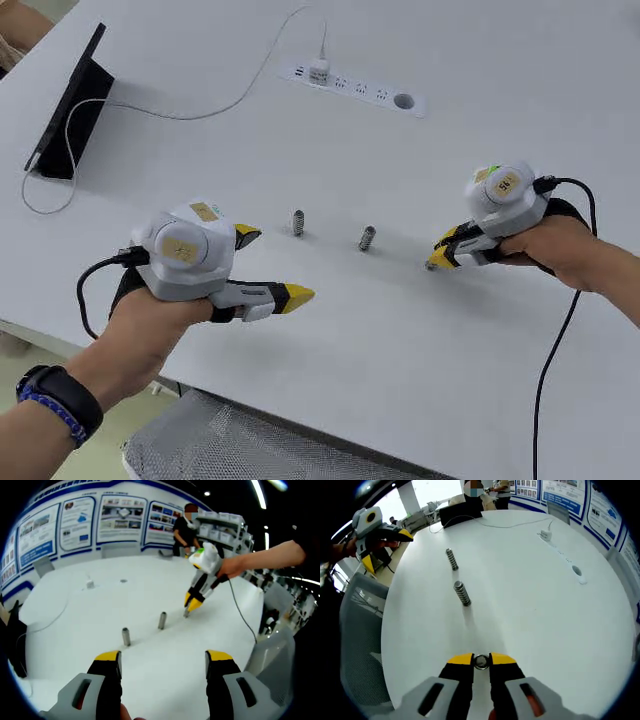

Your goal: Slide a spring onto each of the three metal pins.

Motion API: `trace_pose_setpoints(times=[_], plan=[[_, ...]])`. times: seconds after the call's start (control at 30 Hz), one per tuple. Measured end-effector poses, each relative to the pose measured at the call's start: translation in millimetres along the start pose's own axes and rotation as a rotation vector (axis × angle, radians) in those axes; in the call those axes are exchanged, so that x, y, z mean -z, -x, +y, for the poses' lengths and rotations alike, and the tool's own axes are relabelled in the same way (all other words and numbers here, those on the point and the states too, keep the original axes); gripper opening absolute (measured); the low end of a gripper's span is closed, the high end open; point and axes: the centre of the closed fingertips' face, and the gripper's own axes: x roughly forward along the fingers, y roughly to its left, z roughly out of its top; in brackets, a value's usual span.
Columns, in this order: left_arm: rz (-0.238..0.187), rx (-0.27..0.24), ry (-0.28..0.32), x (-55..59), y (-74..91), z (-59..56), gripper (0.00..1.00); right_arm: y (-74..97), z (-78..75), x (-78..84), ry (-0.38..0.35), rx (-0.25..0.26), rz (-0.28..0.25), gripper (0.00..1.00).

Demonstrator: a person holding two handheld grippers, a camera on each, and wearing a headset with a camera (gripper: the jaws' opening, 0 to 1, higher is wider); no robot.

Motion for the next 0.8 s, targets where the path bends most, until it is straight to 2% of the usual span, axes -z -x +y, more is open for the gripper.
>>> trace_pose_setpoints(times=[0.23,0.4,0.6,0.8], plan=[[-0.001,0.001,-0.004,-1.4,0.7,0.8,0.69,-5.3,-0.7,3.5,0.0,0.003,0.009,0.14],[0.003,0.002,-0.006,-0.6,1.7,2.0,0.68,-7.4,-1.1,5.6,-0.029,0.009,0.003,0.15],[0.004,0.004,-0.002,1.5,3.2,3.8,0.68,-1.9,2.5,10.0,-0.047,0.027,-0.005,0.2],[0.007,0.009,0.002,4.1,4.2,4.5,0.68,3.6,1.1,22.7,-0.092,0.066,-0.011,0.31]])
